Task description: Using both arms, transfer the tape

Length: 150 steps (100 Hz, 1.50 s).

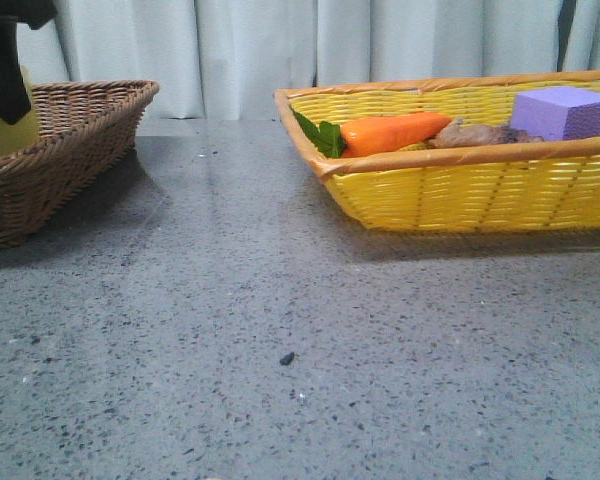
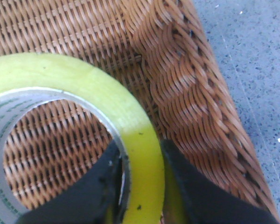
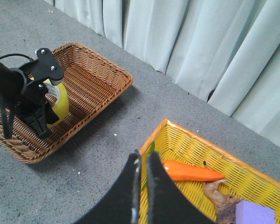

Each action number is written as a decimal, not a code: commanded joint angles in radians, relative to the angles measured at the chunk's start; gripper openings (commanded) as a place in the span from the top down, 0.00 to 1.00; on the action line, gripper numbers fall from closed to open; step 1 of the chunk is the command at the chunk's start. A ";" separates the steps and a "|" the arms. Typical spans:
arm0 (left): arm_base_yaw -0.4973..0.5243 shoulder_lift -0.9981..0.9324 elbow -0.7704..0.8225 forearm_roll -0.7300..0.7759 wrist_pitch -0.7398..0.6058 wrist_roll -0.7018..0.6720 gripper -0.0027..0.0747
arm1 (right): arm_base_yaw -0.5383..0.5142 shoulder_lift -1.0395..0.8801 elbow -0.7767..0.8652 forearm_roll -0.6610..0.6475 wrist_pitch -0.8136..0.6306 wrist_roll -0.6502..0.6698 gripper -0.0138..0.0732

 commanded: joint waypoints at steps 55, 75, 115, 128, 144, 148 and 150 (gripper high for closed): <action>0.002 -0.059 -0.032 0.016 -0.065 -0.002 0.57 | -0.004 -0.027 -0.024 -0.058 0.023 -0.002 0.93; 0.000 -0.185 -0.032 -0.037 -0.091 -0.002 0.60 | -0.004 -0.076 0.050 -0.086 -0.043 -0.002 0.93; 0.000 -0.500 0.038 -0.134 -0.119 -0.002 0.99 | -0.004 -0.445 0.567 -0.086 -0.339 0.079 0.93; 0.000 -0.616 0.134 -0.136 -0.182 -0.002 0.99 | -0.004 -0.604 0.783 -0.086 -0.470 0.108 0.93; 0.000 -0.770 0.287 -0.145 -0.277 -0.002 0.99 | -0.004 -0.793 1.022 -0.086 -0.596 0.114 0.93; 0.000 -0.805 0.322 -0.151 -0.298 -0.002 0.99 | -0.004 -0.833 1.079 -0.088 -0.624 0.114 0.93; 0.000 -0.825 0.343 -0.151 -0.308 -0.002 0.99 | -0.004 -0.856 1.097 -0.091 -0.633 0.114 0.93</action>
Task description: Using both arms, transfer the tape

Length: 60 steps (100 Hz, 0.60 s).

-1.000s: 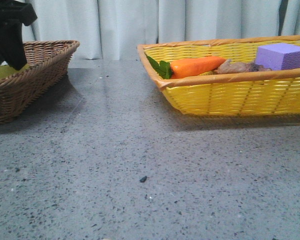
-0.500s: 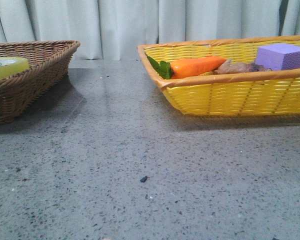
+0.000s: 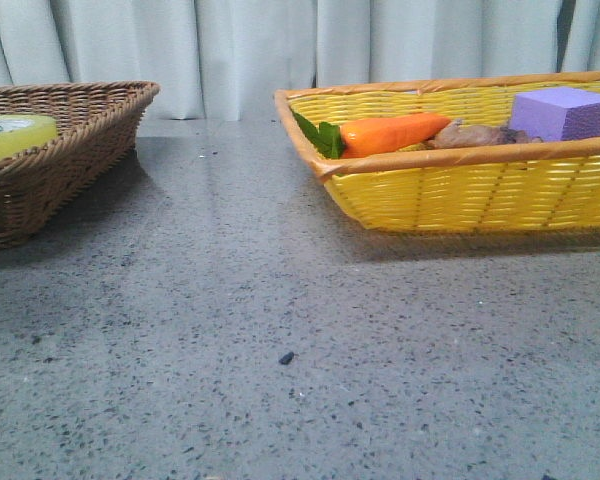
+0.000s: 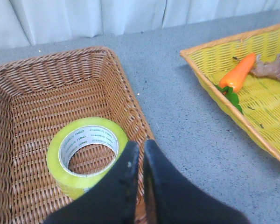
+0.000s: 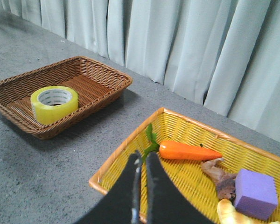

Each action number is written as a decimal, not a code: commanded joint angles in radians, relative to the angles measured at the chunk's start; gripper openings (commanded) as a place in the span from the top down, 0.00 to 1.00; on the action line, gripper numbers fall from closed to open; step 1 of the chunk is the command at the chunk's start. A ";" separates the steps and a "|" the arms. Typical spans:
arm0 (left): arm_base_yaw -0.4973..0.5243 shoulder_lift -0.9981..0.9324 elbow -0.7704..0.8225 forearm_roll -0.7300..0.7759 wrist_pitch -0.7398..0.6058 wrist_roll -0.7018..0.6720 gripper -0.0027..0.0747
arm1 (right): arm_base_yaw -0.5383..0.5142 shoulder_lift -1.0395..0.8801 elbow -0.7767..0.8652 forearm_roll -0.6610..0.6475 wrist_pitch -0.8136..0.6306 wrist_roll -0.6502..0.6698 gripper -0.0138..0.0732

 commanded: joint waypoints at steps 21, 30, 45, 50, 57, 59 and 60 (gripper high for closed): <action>0.000 -0.263 0.258 -0.021 -0.222 -0.004 0.99 | -0.004 -0.265 0.292 -0.059 -0.202 0.005 0.93; 0.000 -0.347 0.344 -0.021 -0.258 -0.004 0.99 | -0.004 -0.327 0.367 -0.081 -0.204 0.005 0.93; 0.000 -0.495 0.477 -0.021 -0.338 -0.004 0.99 | -0.004 -0.408 0.476 -0.120 -0.233 0.005 0.93; 0.000 -0.538 0.521 -0.021 -0.368 -0.004 0.99 | -0.004 -0.431 0.506 -0.136 -0.251 0.005 0.93; 0.000 -0.594 0.570 -0.021 -0.396 -0.004 0.99 | -0.004 -0.453 0.543 -0.160 -0.270 0.005 0.93; 0.000 -0.609 0.578 -0.021 -0.399 -0.004 0.99 | -0.004 -0.457 0.551 -0.163 -0.273 0.005 0.93; 0.000 -0.614 0.586 -0.021 -0.400 -0.004 0.99 | -0.004 -0.459 0.556 -0.165 -0.273 0.005 0.93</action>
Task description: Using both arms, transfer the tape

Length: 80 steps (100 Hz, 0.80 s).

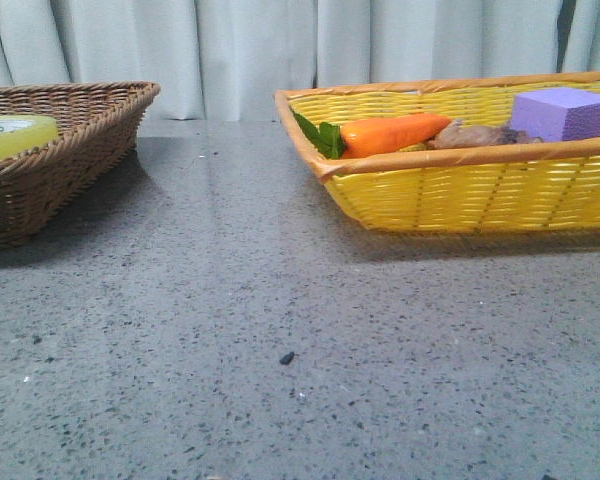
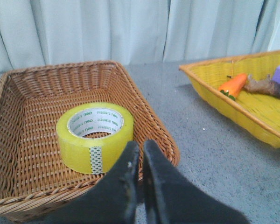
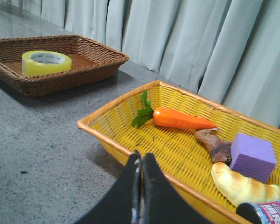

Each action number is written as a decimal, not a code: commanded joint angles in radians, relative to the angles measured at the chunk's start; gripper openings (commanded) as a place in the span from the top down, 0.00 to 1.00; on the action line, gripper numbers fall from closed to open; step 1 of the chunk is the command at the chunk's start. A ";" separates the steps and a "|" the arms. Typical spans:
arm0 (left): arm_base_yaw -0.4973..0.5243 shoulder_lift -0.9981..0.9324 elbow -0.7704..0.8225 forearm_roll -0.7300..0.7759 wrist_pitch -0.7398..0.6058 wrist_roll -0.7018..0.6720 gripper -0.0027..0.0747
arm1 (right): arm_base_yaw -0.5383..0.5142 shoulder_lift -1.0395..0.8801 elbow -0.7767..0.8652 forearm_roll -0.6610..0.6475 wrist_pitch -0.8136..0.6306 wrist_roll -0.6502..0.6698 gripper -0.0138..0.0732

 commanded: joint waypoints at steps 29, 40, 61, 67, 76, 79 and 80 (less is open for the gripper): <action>0.000 -0.112 0.090 -0.017 -0.118 -0.004 0.99 | -0.004 -0.012 0.025 -0.052 -0.075 0.002 0.93; 0.000 -0.112 0.096 -0.017 -0.116 -0.004 0.99 | -0.004 -0.012 0.025 -0.052 -0.075 0.002 0.93; 0.000 -0.112 0.096 -0.017 -0.116 -0.004 0.99 | -0.004 -0.012 0.025 -0.052 -0.075 0.002 0.93; 0.000 -0.112 0.096 -0.017 -0.116 -0.004 0.99 | -0.004 -0.012 0.025 -0.052 -0.075 0.002 0.93; 0.000 -0.112 0.096 -0.017 -0.116 -0.004 0.99 | -0.004 -0.012 0.025 -0.052 -0.075 0.002 0.93; 0.000 -0.112 0.098 -0.017 -0.116 -0.004 0.99 | -0.004 -0.012 0.025 -0.052 -0.075 0.002 0.93; 0.000 -0.112 0.100 -0.017 -0.118 -0.004 0.99 | -0.004 -0.012 0.025 -0.052 -0.075 0.002 0.93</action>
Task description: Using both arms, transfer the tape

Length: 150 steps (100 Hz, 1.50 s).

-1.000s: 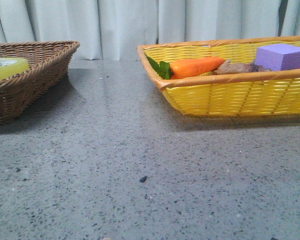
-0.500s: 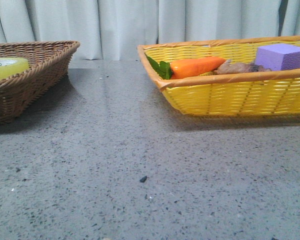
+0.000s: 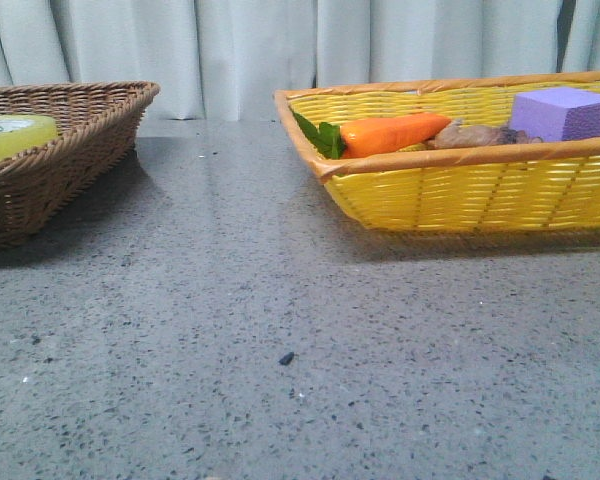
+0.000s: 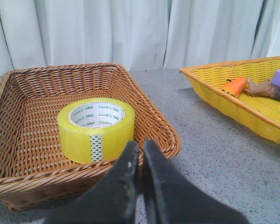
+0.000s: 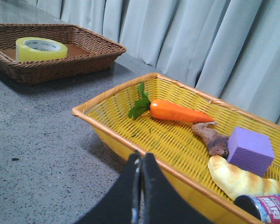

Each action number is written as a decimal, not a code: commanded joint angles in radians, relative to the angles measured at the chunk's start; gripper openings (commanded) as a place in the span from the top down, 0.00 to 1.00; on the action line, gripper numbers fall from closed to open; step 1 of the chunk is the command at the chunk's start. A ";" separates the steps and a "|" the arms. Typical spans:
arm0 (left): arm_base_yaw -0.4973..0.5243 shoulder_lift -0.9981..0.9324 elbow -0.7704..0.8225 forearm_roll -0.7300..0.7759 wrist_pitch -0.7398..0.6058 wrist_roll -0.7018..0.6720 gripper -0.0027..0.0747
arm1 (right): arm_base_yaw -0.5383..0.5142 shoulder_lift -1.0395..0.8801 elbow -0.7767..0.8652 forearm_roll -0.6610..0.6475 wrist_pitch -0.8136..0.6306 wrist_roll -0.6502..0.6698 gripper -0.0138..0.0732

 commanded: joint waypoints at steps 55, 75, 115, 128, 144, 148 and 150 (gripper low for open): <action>0.270 -0.084 0.270 0.073 -0.169 -0.004 0.99 | -0.004 0.012 -0.023 -0.029 -0.067 0.002 0.93; 0.351 -0.122 0.355 0.069 -0.181 -0.004 0.99 | -0.004 0.012 -0.023 -0.029 -0.064 0.002 0.93; 0.348 -0.122 0.358 0.061 -0.177 -0.006 0.99 | -0.004 0.012 -0.023 -0.029 -0.064 0.002 0.93; 0.348 -0.122 0.358 0.061 -0.177 -0.006 0.99 | -0.004 0.012 -0.023 -0.029 -0.064 0.002 0.93; 0.348 -0.122 0.358 0.061 -0.177 -0.006 0.99 | -0.004 0.012 -0.023 -0.029 -0.064 0.002 0.93; 0.348 -0.122 0.358 0.061 -0.177 -0.006 0.99 | -0.004 0.012 -0.023 -0.029 -0.064 0.002 0.93; 0.348 -0.122 0.358 0.061 -0.177 -0.006 0.99 | -0.004 0.012 -0.023 -0.029 -0.064 0.002 0.93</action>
